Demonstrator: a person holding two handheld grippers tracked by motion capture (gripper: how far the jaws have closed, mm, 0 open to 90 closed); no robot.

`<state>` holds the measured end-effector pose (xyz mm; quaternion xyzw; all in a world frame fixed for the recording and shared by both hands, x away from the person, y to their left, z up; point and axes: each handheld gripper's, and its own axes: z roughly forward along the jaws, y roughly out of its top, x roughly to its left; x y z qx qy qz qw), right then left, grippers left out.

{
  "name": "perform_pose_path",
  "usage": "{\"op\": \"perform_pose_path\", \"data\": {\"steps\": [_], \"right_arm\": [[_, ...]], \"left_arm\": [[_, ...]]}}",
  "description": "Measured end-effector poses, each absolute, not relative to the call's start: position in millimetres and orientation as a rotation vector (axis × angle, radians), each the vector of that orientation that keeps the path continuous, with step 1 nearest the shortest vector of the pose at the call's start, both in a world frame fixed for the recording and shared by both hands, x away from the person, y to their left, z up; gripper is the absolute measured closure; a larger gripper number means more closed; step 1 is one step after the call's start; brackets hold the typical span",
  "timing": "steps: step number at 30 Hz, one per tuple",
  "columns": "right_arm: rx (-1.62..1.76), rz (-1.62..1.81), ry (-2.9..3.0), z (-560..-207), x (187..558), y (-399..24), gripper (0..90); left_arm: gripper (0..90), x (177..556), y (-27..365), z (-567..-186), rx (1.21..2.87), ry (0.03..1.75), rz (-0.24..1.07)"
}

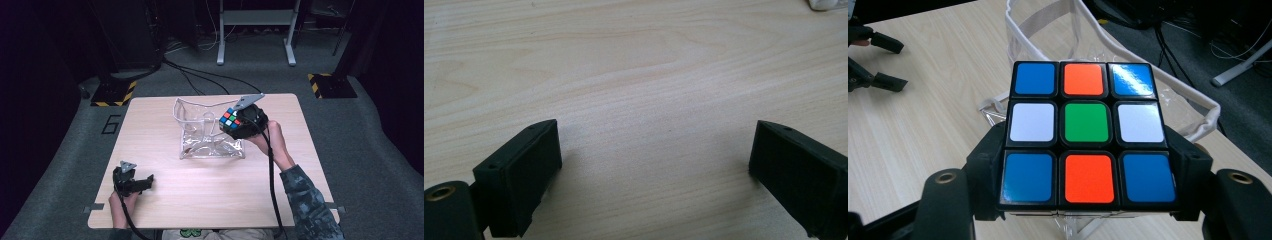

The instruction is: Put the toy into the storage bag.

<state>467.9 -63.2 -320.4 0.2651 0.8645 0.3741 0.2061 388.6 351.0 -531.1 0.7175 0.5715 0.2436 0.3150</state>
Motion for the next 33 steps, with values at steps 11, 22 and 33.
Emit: {"op": "perform_pose_path", "data": {"steps": [11,22,33], "right_arm": [[0.762,1.036,2.399,-313.7,484.1,-60.1,33.5],[0.792,1.023,2.396,-311.8,501.7,-56.3,33.5],[0.830,1.022,2.399,-313.6,518.1,-54.4,33.5]], "left_arm": [[6.4,388.7,351.1,-531.1,1.892,1.505,0.640],[6.4,388.7,351.6,-530.9,1.899,1.499,0.641],[6.4,388.7,351.5,-530.9,1.900,1.500,0.639]]}}
